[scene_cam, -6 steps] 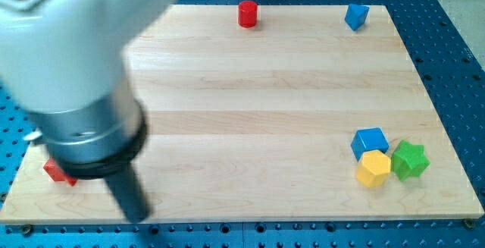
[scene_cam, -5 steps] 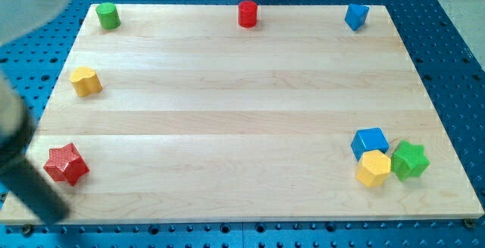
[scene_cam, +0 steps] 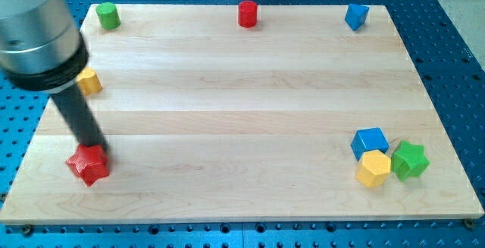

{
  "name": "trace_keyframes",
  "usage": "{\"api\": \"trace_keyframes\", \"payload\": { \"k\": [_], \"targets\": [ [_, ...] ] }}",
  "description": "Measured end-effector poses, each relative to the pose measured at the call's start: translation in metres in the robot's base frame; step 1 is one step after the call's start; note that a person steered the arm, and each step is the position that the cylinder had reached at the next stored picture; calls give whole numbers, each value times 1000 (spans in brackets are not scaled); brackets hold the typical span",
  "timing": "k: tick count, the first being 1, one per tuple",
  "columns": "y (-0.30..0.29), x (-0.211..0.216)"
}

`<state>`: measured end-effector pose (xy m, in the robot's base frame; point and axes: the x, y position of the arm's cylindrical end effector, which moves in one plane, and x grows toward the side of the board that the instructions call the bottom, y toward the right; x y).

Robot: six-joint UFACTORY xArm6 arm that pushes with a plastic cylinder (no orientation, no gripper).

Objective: Move the red star diagonal to the yellow heart

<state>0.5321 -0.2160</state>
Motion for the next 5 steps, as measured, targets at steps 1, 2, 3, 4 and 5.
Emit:
{"api": "trace_keyframes", "payload": {
  "k": [1, 2, 3, 4, 5],
  "targets": [
    [-1, 30],
    [-60, 35],
    [-28, 61],
    [64, 50],
    [53, 51]
  ]
}}
